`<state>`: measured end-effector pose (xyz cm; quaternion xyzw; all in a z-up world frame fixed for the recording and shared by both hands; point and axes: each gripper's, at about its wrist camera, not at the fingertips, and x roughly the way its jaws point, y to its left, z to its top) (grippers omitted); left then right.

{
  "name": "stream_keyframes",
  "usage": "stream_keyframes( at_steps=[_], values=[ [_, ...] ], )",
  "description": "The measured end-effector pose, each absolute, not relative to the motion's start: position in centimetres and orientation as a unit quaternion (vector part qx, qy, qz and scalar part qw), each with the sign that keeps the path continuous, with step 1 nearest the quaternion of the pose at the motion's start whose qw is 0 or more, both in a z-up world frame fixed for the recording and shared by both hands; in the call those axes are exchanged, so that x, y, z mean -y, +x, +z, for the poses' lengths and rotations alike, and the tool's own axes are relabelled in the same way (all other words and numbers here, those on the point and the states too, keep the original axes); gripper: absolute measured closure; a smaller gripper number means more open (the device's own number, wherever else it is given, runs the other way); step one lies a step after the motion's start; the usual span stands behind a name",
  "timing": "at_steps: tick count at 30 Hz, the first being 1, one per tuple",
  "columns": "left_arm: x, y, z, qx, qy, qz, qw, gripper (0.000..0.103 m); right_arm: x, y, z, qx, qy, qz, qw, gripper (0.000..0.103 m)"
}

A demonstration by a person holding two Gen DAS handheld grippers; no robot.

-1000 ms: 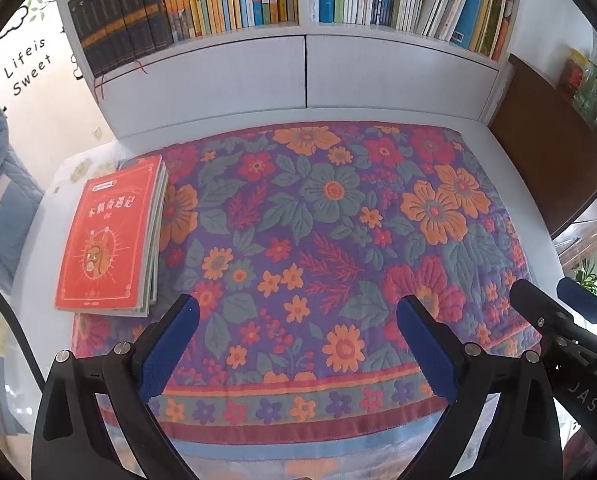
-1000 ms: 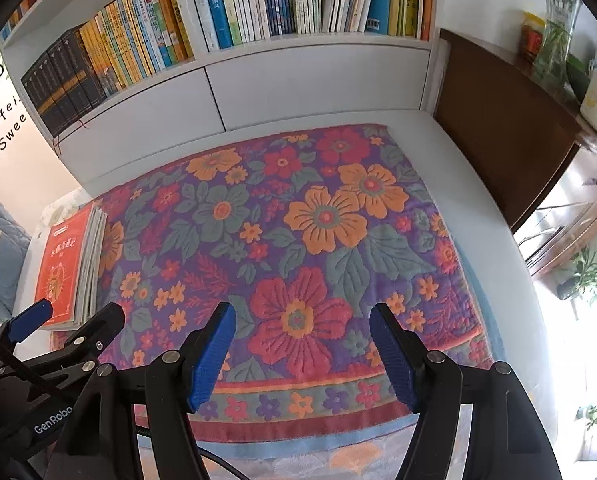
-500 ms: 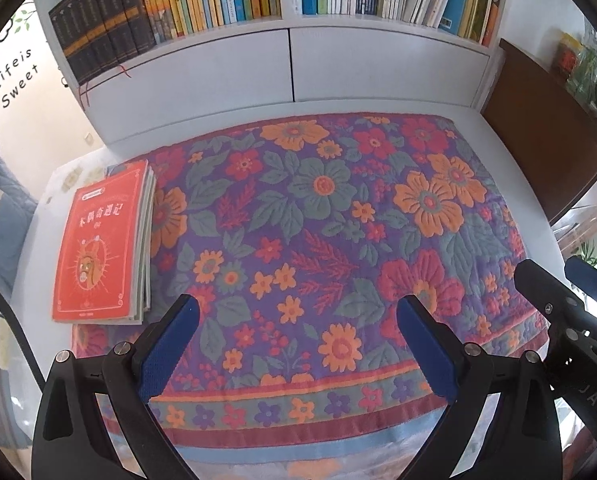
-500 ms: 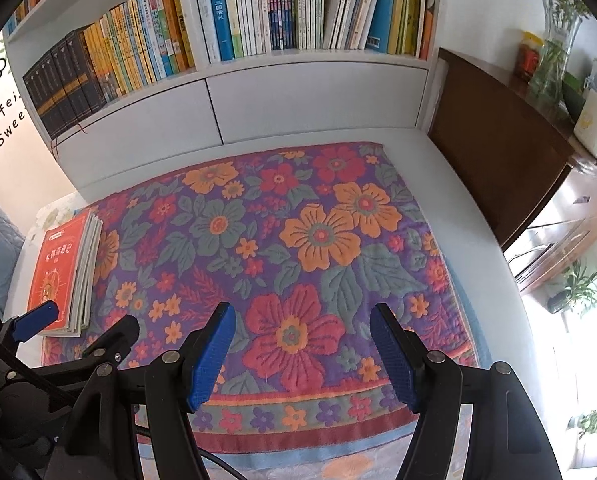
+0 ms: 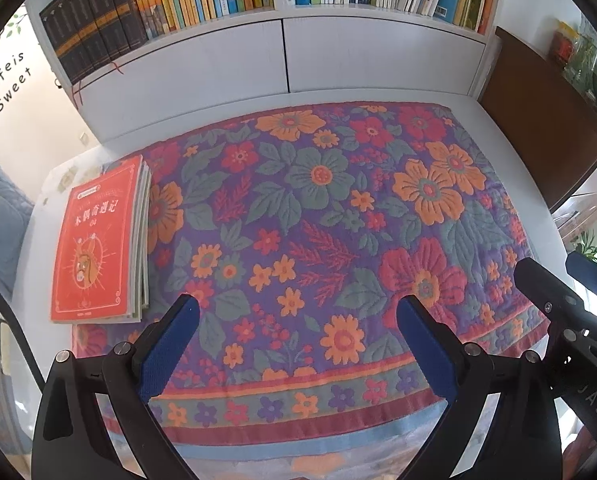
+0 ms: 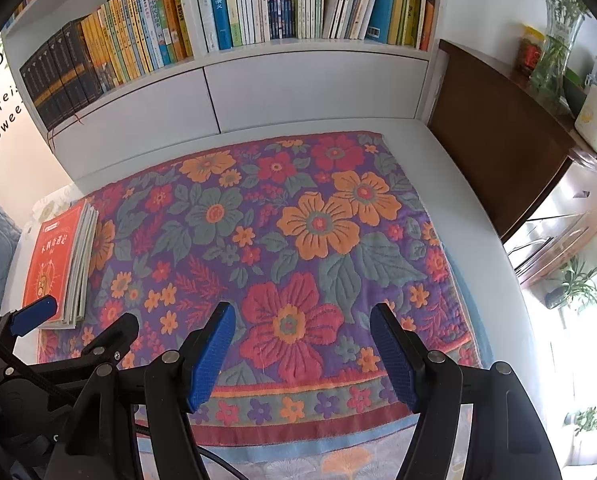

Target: Organize books

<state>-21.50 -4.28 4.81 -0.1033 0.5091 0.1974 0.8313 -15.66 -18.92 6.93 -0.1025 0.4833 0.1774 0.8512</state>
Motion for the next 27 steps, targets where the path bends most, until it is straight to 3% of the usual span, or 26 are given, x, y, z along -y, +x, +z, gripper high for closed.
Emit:
stream_keyframes(
  at_steps=[27],
  values=[
    [4.2,-21.3,3.6,-0.525,-0.106,0.193,0.822,0.004,19.0,-15.5,5.8,-0.502,-0.099,0.175,0.842,0.035]
  ],
)
